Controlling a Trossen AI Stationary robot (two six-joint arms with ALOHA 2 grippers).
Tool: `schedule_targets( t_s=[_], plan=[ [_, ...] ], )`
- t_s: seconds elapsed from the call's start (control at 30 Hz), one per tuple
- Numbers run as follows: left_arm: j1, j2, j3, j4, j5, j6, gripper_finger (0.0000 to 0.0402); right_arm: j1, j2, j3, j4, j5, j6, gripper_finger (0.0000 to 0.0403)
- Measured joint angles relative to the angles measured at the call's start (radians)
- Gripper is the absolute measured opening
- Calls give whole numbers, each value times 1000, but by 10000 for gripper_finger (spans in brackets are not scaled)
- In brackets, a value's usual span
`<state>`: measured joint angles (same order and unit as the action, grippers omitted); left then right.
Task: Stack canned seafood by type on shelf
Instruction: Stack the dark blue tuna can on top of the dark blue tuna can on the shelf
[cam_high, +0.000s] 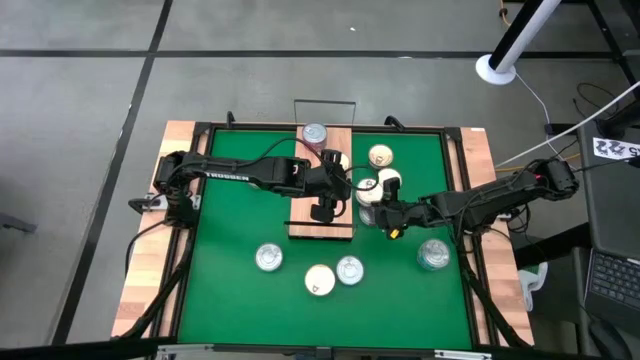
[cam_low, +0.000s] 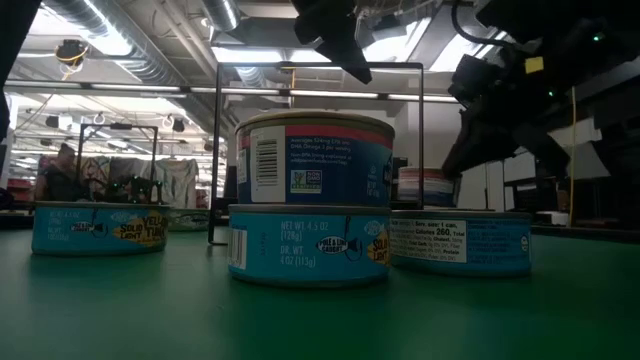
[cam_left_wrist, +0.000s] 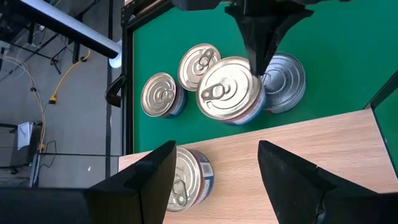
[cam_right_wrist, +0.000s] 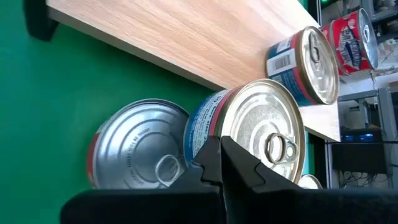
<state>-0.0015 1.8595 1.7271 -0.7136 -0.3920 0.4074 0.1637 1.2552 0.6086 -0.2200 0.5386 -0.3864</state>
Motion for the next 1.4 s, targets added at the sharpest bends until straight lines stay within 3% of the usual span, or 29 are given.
schedule_targets(
  t_s=[1.03, 1.4],
  plan=[
    [10, 0, 0, -11, -42, 72, 224, -131, -1, 2, 215, -19, -340, 0],
    [10, 0, 0, -10, -41, 89, 224, -220, -1, 2, 300, -111, -431, 0]
  ],
)
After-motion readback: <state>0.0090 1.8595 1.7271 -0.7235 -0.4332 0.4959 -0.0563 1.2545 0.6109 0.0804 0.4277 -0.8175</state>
